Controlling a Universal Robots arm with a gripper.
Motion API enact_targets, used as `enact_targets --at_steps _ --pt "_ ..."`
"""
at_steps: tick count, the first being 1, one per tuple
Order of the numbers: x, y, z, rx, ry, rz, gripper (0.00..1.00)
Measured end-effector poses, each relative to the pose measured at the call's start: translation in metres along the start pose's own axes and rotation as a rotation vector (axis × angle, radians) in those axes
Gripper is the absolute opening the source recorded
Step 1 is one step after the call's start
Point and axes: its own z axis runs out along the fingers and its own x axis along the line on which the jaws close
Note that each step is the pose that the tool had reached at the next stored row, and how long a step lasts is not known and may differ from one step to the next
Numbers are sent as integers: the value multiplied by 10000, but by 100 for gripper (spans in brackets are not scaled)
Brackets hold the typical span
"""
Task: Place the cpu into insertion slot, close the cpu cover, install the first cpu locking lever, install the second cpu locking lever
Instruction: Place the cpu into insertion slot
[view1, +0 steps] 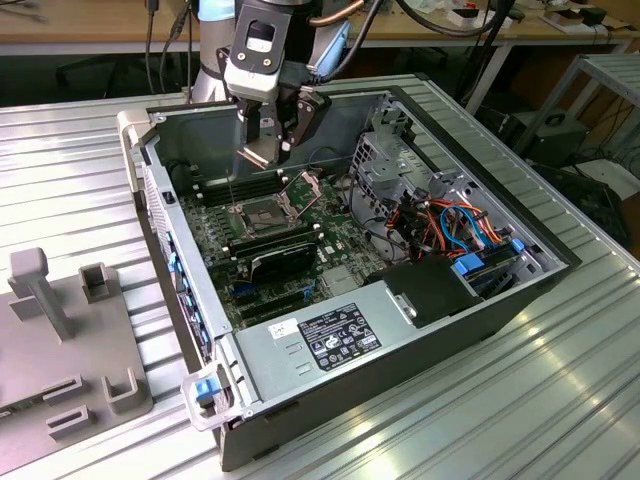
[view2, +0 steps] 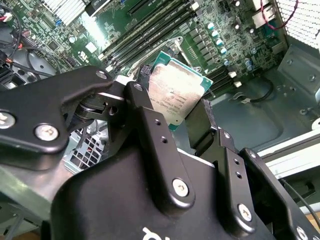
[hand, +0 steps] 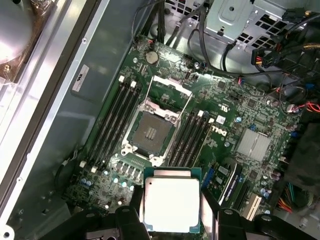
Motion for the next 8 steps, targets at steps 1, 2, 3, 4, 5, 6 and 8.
enact_targets --at_steps 1,2,3,4,5,6,8 --pt "1 18 7 5 0 24 54" --pt "2 30 12 7 0 45 54" --pt "3 49 20 10 0 77 54" --pt "4 61 25 12 -1 101 54" --pt "6 73 31 14 -1 139 54" --pt "7 81 36 16 -3 184 54" --pt "7 89 51 18 -11 422 54"
